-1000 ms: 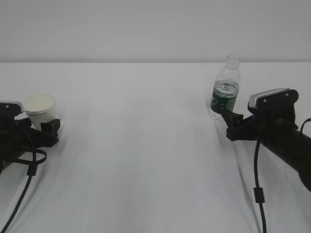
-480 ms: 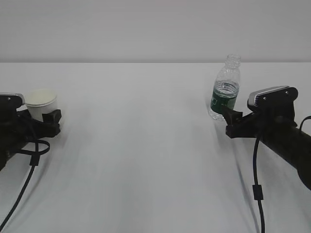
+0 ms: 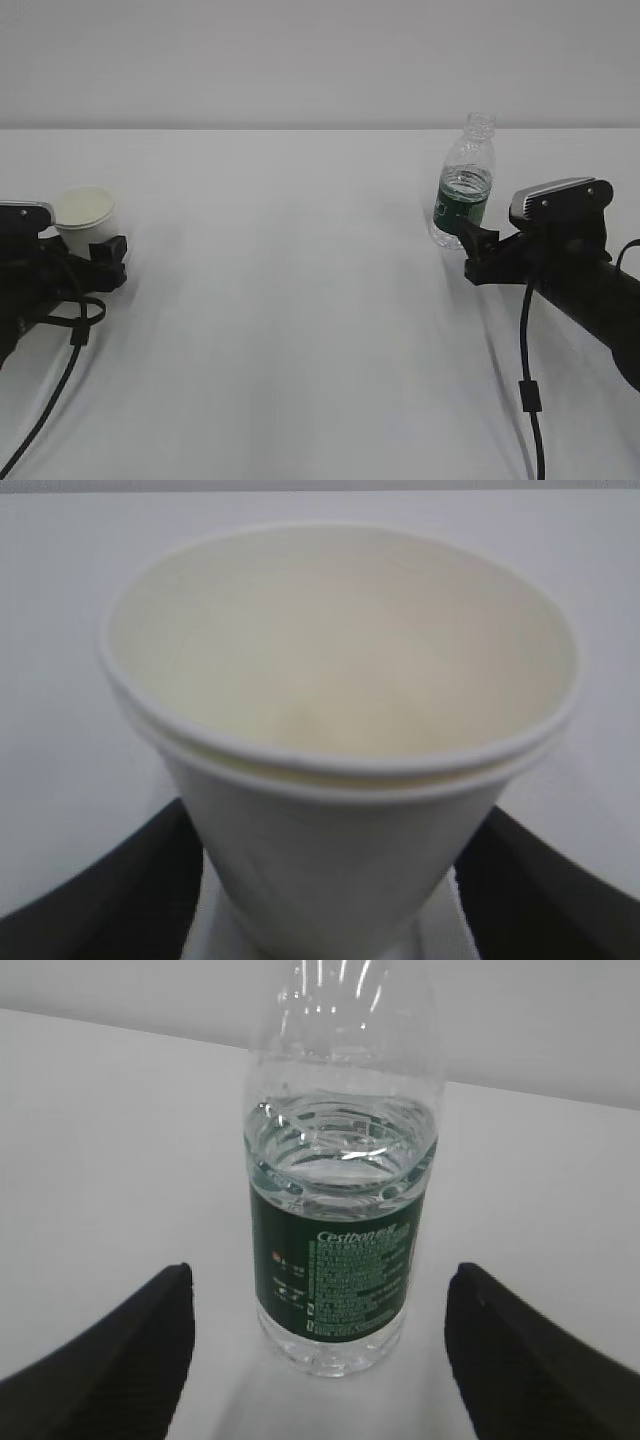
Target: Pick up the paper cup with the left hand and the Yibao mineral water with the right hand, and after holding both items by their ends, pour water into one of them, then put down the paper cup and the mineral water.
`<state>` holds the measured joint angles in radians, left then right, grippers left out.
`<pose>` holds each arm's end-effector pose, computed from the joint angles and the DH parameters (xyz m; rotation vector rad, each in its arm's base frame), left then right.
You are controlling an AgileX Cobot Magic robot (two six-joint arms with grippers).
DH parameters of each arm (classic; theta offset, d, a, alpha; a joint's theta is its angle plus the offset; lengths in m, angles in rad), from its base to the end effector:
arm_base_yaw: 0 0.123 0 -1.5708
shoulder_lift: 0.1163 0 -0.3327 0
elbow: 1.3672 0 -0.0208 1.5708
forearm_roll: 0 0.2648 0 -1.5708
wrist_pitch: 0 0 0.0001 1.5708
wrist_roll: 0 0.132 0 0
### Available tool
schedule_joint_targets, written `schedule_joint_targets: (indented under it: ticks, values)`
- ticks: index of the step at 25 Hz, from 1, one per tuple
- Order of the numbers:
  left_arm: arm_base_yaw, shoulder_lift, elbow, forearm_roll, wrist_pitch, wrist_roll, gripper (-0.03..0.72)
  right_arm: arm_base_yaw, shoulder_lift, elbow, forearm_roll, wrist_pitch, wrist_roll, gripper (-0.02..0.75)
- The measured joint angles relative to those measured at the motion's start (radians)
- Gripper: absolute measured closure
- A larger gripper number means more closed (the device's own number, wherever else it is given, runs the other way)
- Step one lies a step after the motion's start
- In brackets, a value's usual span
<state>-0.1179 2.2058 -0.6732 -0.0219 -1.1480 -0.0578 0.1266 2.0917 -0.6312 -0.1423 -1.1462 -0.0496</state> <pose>0.4045 -0.0453 0.0673 0.0340 1.8692 -0.1089 0.3924 0.0671 0.1048 -0.3029 1.7759 0.1296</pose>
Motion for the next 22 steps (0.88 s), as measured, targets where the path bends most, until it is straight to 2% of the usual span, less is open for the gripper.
schedule_joint_targets:
  ticks: [14,22]
  values:
    - [0.0,0.012,0.0,0.0,0.0,0.0,0.23,0.0,0.0,-0.036,0.0,0.0,0.0,0.147]
    - [0.0,-0.008,0.0,0.03,0.0,0.0,0.241,0.0,0.016,-0.048,-0.006,0.015,0.0,0.146]
